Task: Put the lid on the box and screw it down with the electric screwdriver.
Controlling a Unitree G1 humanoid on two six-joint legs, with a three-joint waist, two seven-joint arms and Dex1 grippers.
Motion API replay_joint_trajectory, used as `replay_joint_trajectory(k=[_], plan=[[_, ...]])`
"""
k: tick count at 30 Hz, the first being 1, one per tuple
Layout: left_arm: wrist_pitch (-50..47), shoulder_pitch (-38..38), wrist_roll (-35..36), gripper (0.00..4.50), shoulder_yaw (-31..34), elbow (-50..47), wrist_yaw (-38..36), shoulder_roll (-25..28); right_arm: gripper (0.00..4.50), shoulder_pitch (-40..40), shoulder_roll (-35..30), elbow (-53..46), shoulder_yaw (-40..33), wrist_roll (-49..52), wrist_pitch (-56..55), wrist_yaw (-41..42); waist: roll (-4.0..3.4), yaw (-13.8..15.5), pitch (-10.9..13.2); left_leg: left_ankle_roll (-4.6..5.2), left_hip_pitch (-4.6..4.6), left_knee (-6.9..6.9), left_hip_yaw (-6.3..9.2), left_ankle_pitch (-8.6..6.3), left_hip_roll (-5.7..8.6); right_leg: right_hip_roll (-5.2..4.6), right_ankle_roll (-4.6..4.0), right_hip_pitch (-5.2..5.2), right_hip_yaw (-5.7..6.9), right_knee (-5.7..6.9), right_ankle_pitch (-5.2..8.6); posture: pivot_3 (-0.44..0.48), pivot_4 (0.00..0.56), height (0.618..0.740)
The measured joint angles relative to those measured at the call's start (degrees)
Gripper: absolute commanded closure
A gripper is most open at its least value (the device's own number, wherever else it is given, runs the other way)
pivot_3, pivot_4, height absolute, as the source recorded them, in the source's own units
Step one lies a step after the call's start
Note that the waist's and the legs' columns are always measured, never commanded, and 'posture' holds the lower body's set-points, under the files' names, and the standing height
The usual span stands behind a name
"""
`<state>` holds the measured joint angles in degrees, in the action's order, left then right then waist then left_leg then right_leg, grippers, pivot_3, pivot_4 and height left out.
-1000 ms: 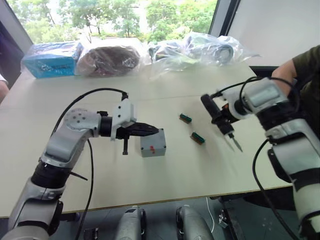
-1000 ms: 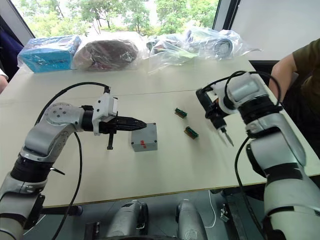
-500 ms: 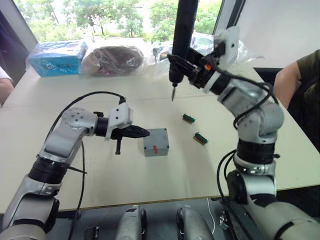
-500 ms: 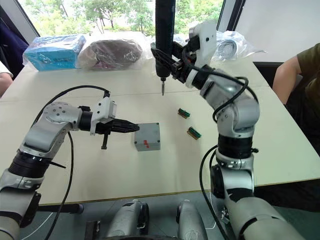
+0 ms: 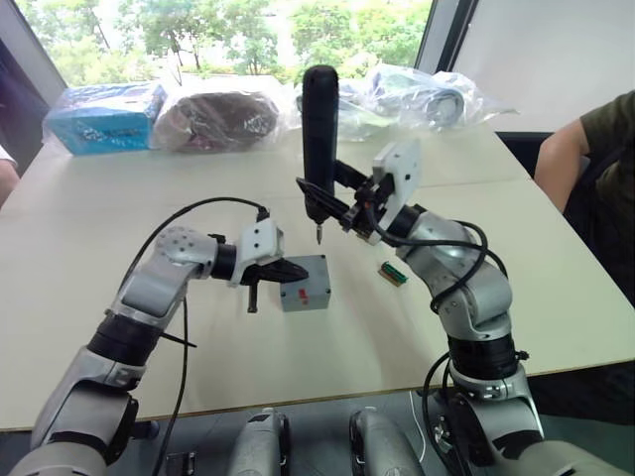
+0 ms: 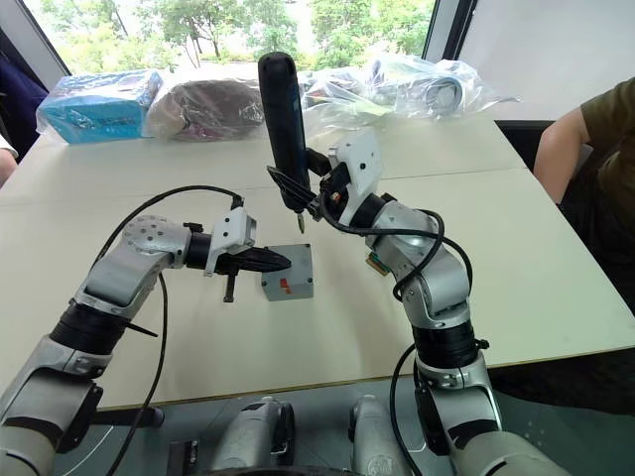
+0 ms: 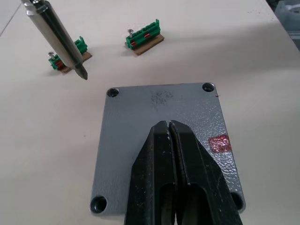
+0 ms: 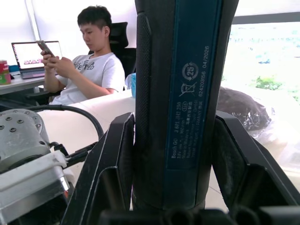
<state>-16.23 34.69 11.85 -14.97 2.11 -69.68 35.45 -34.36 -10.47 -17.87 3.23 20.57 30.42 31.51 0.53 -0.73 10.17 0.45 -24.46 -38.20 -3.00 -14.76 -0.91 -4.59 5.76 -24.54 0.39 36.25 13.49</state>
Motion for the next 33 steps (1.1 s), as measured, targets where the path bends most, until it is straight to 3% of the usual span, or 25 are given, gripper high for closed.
replay_joint_trajectory(k=[12, 33], plan=[[0.23, -0.02, -0.54, 4.5, -0.01, -0.08, 0.06, -0.22, 2.7, 2.91, -1.87, -2.11, 0.18, 1.67, 1.53, 0.22, 0.01, 0.02, 0.0, 0.0, 0.02, -0.01, 0.0, 0.0, 0.0, 0.0, 0.0, 0.01, 0.0, 0.01, 0.0, 0.0, 0.15, 0.74], [-1.98, -0.26, -0.65, 4.5, 0.05, -1.67, 0.27, 0.18, 2.7, 5.07, -1.21, 2.3, 3.2, -0.91, -6.93, 0.27, 0.02, -0.04, -0.01, 0.0, 0.04, -0.01, 0.0, 0.0, 0.0, 0.0, 0.0, 0.02, 0.0, 0.02, 0.0, 0.0, 0.15, 0.74]])
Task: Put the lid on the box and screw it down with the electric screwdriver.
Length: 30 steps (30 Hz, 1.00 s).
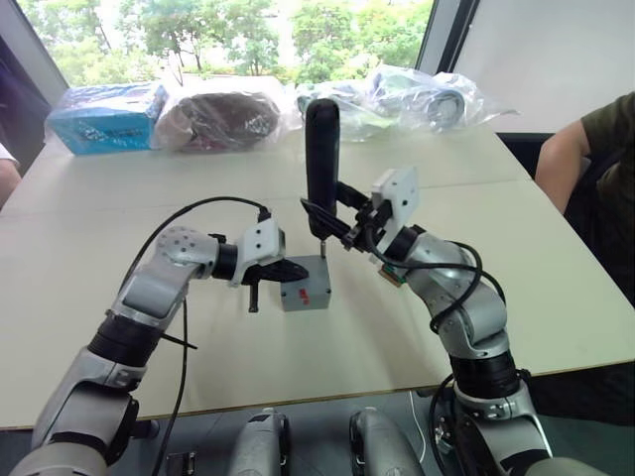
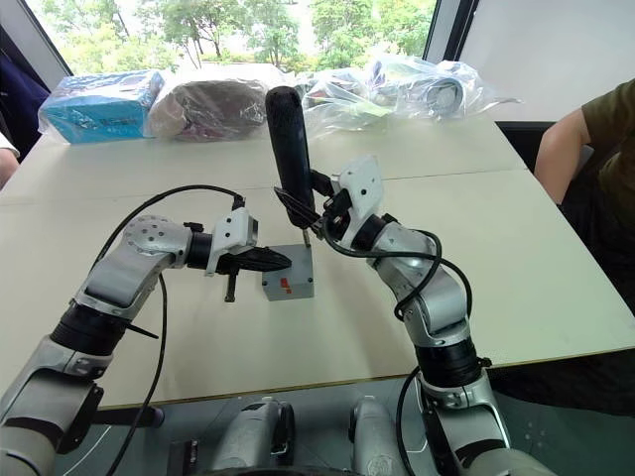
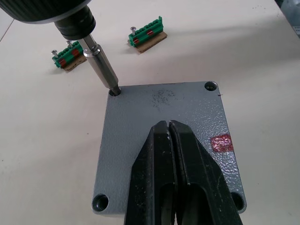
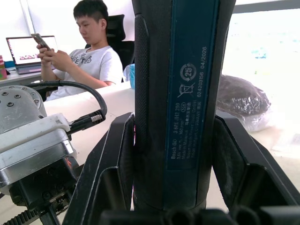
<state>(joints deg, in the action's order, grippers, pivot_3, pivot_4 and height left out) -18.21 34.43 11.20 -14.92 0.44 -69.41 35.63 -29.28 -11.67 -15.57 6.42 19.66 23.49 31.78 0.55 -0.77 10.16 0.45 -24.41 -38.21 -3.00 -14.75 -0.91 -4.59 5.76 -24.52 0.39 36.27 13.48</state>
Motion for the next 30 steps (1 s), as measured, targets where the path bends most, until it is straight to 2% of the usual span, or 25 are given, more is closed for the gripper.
replay_joint_trajectory(k=[14, 30], plan=[[-0.86, -0.65, 0.05, 4.5, 0.04, -1.27, 0.85, 0.33, 2.7, -0.03, 0.05, 2.78, 1.33, -1.46, -5.11, 0.84, 0.02, 0.03, -0.02, 0.0, 0.04, 0.0, 0.01, 0.0, 0.0, 0.0, 0.0, 0.05, 0.0, 0.0, 0.0, 0.0, 0.15, 0.74], [-1.13, -0.74, 0.04, 4.5, 0.05, -1.42, 0.81, 0.33, 2.7, 0.0, -0.39, 2.67, 0.76, -0.19, -3.1, 0.48, 0.05, 0.08, -0.07, 0.0, 0.07, 0.0, 0.01, 0.0, -0.01, 0.0, 0.0, 0.08, 0.0, 0.0, 0.0, 0.0, 0.15, 0.74]])
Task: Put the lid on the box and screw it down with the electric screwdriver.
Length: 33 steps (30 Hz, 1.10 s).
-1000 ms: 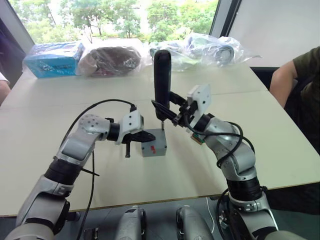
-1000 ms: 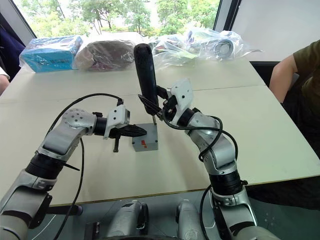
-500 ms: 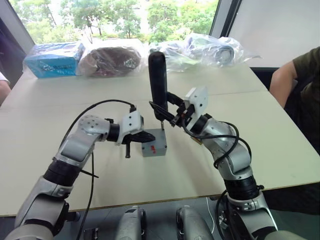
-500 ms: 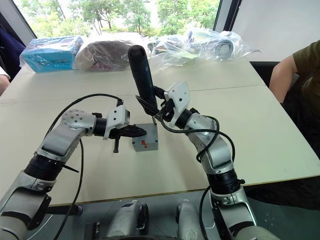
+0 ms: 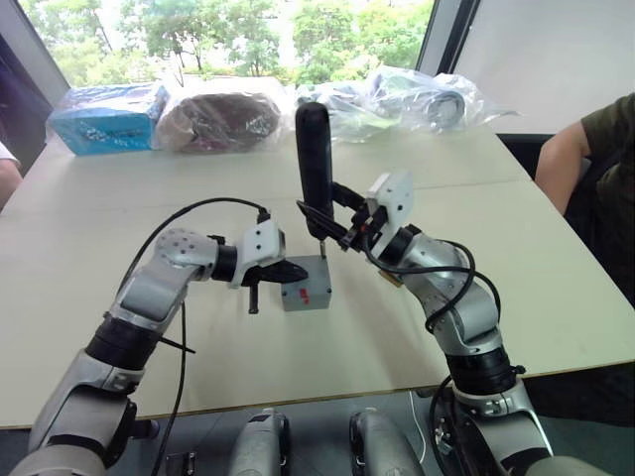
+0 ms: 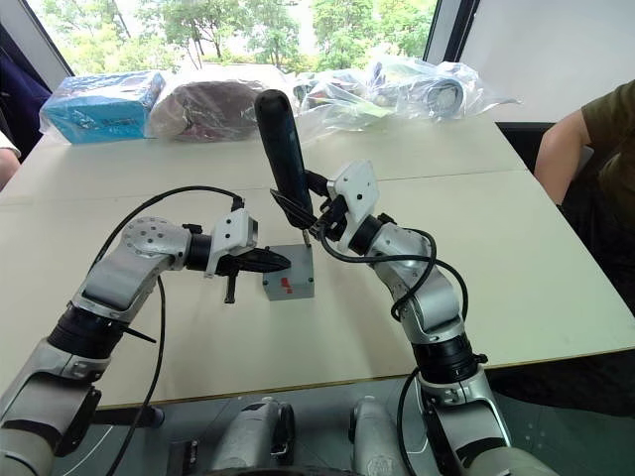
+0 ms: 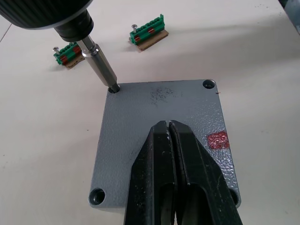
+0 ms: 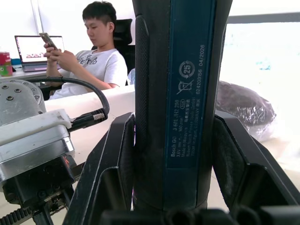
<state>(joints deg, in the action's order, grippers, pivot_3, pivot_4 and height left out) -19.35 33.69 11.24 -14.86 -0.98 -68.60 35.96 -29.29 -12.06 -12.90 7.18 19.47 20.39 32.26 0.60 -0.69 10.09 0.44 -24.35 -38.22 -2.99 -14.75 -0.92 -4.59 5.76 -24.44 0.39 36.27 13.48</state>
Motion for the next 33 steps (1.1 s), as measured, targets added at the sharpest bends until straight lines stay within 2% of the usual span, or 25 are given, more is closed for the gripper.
replay_joint_trajectory(k=[4, 10, 20, 33], plan=[[0.95, -0.14, -0.31, 4.5, -0.2, 0.6, -0.15, 0.0, 2.7, 1.51, 0.14, -1.09, -0.39, 0.96, 1.64, -1.11, 0.1, 0.01, -0.22, 0.01, 0.14, 0.02, 0.0, 0.0, 0.0, 0.0, -0.01, 0.14, 0.0, -0.02, 0.01, 0.0, 0.15, 0.74], [2.63, -0.18, -0.87, 4.5, -0.81, 2.83, -0.37, -0.04, 2.7, 3.58, 0.08, -1.88, 0.1, 0.73, 2.41, -2.17, 0.29, -0.07, -0.59, 0.05, 1.1, 0.21, 0.0, -0.04, -0.06, -0.01, -0.23, 1.08, 0.0, -0.19, 0.18, 0.0, 0.15, 0.74], [4.77, -0.37, -1.94, 4.5, -1.67, 4.61, -0.58, -0.04, 2.7, 3.43, -0.32, -2.02, 1.26, -0.75, 4.66, -2.9, 0.32, -0.06, -1.85, 0.06, 1.17, 0.22, 0.03, -0.05, -0.21, -0.02, -0.32, 1.14, 0.0, -0.18, 0.22, 0.0, 0.15, 0.74], [4.74, -0.38, -2.01, 4.5, -1.71, 4.57, -0.62, -0.04, 2.7, 1.92, -0.52, -1.65, 1.4, -1.14, 5.66, -2.73, 0.31, -0.04, -1.91, 0.06, 1.17, 0.23, 0.03, -0.06, -0.25, -0.05, -0.49, 1.12, 0.01, -0.19, 0.32, 0.0, 0.15, 0.74]])
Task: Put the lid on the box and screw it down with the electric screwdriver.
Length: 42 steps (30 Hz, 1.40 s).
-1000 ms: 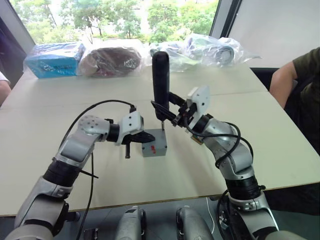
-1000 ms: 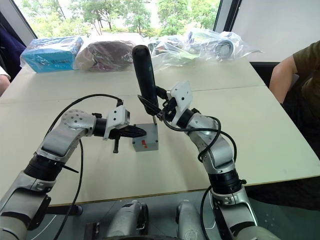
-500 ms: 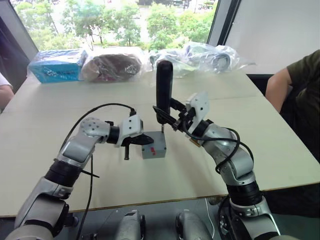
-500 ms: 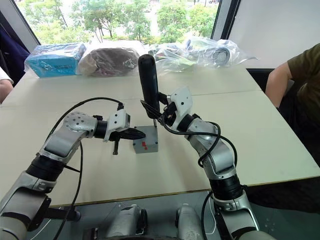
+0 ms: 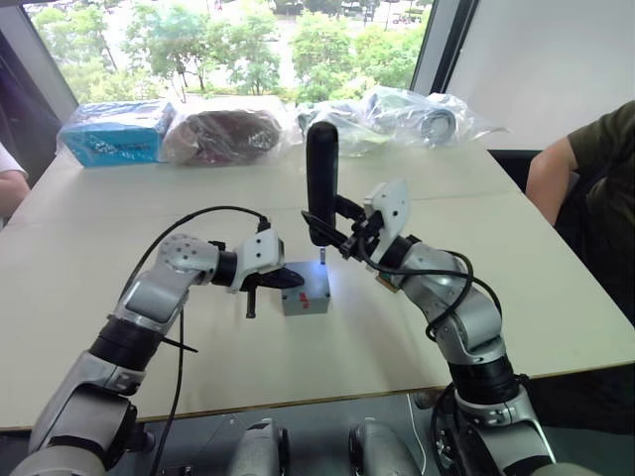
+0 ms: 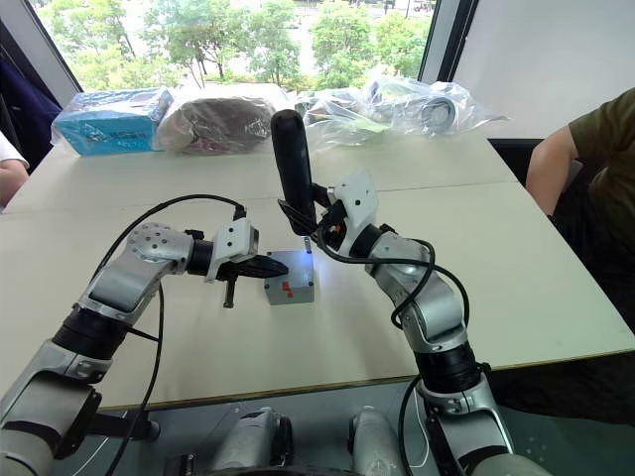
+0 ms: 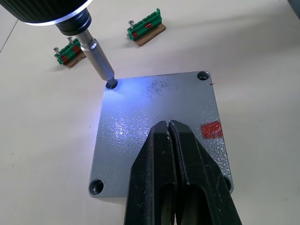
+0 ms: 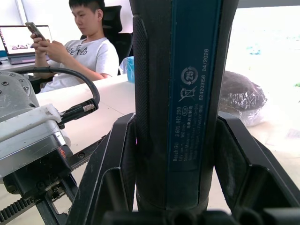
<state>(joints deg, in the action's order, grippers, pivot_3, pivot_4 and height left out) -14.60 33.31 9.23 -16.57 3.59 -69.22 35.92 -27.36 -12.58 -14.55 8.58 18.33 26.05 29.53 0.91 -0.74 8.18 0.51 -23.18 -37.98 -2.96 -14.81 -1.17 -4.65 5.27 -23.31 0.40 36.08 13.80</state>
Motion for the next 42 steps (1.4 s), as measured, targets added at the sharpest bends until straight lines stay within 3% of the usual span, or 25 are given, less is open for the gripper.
replay_joint_trajectory(k=[9, 14, 17, 19, 22, 26, 33, 37, 42], plan=[[-0.46, 0.11, 1.05, 4.5, 0.61, -0.4, -0.8, -0.04, 2.7, -5.3, -0.52, -1.39, -3.0, 3.12, 8.63, -1.71, -0.2, 0.09, 0.32, 0.0, -0.3, 0.01, -0.02, 0.0, 0.0, -0.08, -0.02, -0.33, 0.0, 0.0, 0.0, 0.0, 0.15, 0.74], [-1.73, 0.49, 2.18, 4.5, 1.45, -1.73, -1.75, 0.02, 2.7, -13.86, -0.86, -5.98, -12.38, 11.46, 17.51, -6.59, -0.25, 0.14, 0.77, -0.01, -1.19, -0.07, 0.0, 0.02, 0.04, -0.09, 0.09, -1.21, 0.0, 0.14, -0.09, 0.0, 0.15, 0.74], [-3.09, 0.78, 2.8, 4.5, 1.65, -3.06, -2.06, 0.06, 2.7, -19.43, -2.77, -9.11, -19.15, 18.38, 23.76, -10.01, -0.22, 0.08, 0.83, 0.0, -1.27, -0.05, 0.0, 0.01, 0.04, -0.05, 0.25, -1.27, 0.02, 0.13, -0.18, 0.0, 0.15, 0.74], [-4.03, 1.33, 4.08, 4.5, 2.18, -4.8, -2.38, 0.07, 2.7, -21.63, -5.77, -9.51, -21.86, 21.72, 29.55, -12.18, -0.23, 0.09, 0.94, 0.01, -1.29, -0.04, -0.02, 0.01, 0.05, -0.06, 0.25, -1.27, 0.03, 0.11, -0.18, 0.0, 0.15, 0.74], [-5.69, 2.98, 7.32, 4.5, 4.68, -8.35, -3.26, 1.04, 2.7, -24.12, -15.98, -8.28, -22.67, 22.87, 44.23, -14.91, -0.17, 0.14, 1.12, 0.01, -1.31, -0.07, -0.03, 0.01, 0.09, -0.13, 0.0, -1.25, 0.03, 0.02, -0.04, 0.0, 0.15, 0.74], [-7.83, 4.54, 11.27, 4.5, 8.2, -11.4, -3.86, 2.56, 2.7, -24.59, -25.15, -3.39, -20.5, 21.33, 61.74, -16.8, -0.32, -0.08, 1.22, 0.02, -1.3, -0.04, -0.06, 0.0, 0.14, -0.18, -0.01, -1.27, 0.01, 0.0, -0.03, 0.0, 0.15, 0.74], [-10.6, 4.9, 15.32, 4.5, 9.9, -14.44, -3.73, 3.21, 2.7, -24.52, -36.48, 9.37, -10.21, 21.8, 66.07, -15.51, -0.35, -0.1, 1.68, 0.04, -1.31, 0.0, -0.06, -0.01, 0.21, -0.02, 0.12, -1.31, -0.02, 0.0, -0.09, 0.0, 0.15, 0.74], [-11.41, 4.98, 16.49, 4.5, 10.81, -15.84, -2.81, 3.36, 2.7, -24.46, -37.55, 15.99, -4.45, 21.99, 66.08, -14.16, -0.33, -0.28, 1.76, 0.04, -1.3, 0.0, -0.08, -0.01, 0.21, 0.01, 0.21, -1.31, -0.05, -0.01, -0.14, 0.0, 0.15, 0.74], [-12.57, 4.97, 17.88, 4.5, 11.16, -16.92, -1.43, 3.4, 2.7, -24.46, -34.32, 24.51, -0.19, 18.74, 66.03, -12.59, -0.34, -0.11, 1.84, 0.04, -1.33, -0.01, -0.09, -0.01, 0.22, 0.03, 0.27, -1.33, -0.05, 0.0, -0.16, 0.0, 0.15, 0.74]])
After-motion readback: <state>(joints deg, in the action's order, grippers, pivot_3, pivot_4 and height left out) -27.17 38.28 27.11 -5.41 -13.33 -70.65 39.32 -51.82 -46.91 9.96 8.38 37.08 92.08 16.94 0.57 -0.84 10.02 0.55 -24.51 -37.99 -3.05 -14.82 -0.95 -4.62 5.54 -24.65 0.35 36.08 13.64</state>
